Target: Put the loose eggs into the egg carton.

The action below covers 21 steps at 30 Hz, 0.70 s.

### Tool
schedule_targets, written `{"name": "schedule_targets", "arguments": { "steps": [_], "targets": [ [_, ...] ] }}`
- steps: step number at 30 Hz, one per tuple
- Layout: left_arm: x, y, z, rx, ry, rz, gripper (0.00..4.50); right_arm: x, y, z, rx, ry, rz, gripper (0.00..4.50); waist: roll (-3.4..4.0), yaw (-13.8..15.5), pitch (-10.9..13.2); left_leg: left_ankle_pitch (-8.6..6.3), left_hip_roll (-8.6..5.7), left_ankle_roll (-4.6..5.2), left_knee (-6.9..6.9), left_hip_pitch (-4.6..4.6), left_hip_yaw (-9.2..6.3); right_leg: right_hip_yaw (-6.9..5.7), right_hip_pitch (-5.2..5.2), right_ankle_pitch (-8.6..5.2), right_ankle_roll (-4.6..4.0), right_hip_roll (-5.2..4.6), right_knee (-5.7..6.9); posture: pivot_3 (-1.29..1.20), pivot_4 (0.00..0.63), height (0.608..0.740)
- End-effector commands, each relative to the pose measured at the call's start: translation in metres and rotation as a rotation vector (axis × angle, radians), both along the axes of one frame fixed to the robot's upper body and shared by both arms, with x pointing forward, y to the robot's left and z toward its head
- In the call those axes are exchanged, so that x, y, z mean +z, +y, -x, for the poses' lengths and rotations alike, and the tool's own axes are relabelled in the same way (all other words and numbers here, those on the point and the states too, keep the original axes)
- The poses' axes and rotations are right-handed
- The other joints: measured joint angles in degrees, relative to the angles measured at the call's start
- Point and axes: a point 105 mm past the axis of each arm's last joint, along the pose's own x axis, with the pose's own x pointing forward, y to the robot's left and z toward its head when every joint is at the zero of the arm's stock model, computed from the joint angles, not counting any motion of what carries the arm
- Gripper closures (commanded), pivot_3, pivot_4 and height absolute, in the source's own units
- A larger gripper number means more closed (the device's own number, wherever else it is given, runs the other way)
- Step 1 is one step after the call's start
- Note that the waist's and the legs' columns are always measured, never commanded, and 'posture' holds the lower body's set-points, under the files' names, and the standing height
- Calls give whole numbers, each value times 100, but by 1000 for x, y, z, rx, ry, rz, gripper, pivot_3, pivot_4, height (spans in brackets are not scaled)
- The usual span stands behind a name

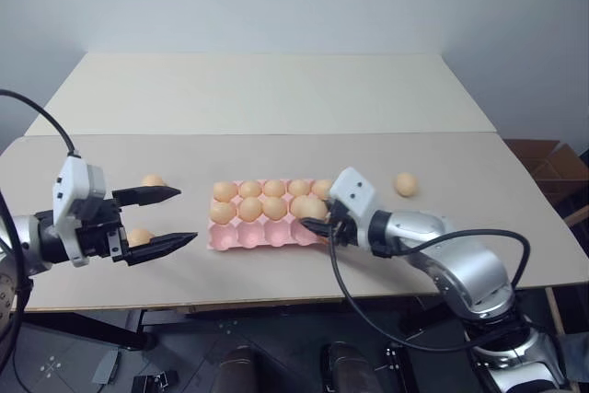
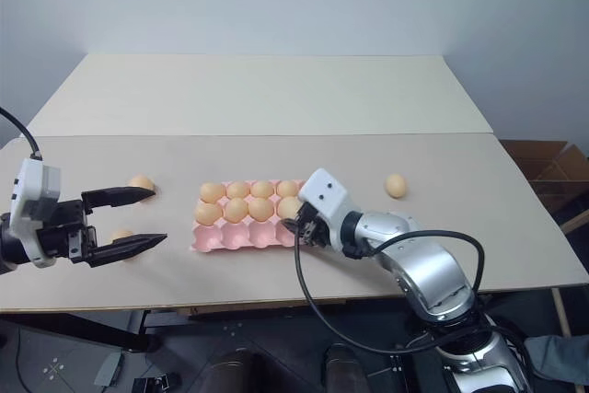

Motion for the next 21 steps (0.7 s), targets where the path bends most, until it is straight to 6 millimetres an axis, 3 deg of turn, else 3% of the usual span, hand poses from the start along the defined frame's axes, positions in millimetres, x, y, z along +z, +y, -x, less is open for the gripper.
{"name": "schedule_targets", "arguments": {
  "steps": [1, 5, 11, 16, 19, 21],
  "targets": [
    [9, -2, 3, -10, -59, -13, 0, 8, 3, -3, -7, -36, 4, 1508, 0, -6, 0, 0, 1, 0, 0, 1, -1, -1, 0, 0, -1, 1, 1, 0, 150, 740],
    [9, -2, 3, -5, -58, -13, 0, 22, 2, -7, -15, -68, -24, 95, 0, -8, 0, 1, 4, -1, 0, 5, -1, -1, -1, 0, -3, 4, 8, 0, 150, 740],
    [2, 4, 3, 39, -33, 7, 0, 49, -30, -5, -35, -130, -65, 41, 0, 10, 0, 1, 2, -2, -1, 2, -1, -3, -1, -1, -4, 1, 4, 0, 150, 740],
    [-2, 25, 0, 160, -41, 29, 0, 62, -94, -2, -103, -169, -62, 41, 0, 48, 0, -2, 0, 1, -4, -5, -1, -5, 1, -2, -2, -2, -10, 0, 150, 740],
    [-2, 40, 7, 183, -22, 35, 0, 58, -140, 2, -211, -167, -29, 41, 0, 50, 0, -2, 1, 2, -5, -1, -2, -8, 5, -3, -1, 1, -12, 0, 150, 740],
    [-2, 44, 11, 185, -12, 33, 0, 53, -160, 5, -257, -156, -13, 41, 0, 40, 0, -2, 2, 2, -6, 5, -1, -7, 7, -26, -18, 1, -8, 0, 150, 740]
  ]
}}
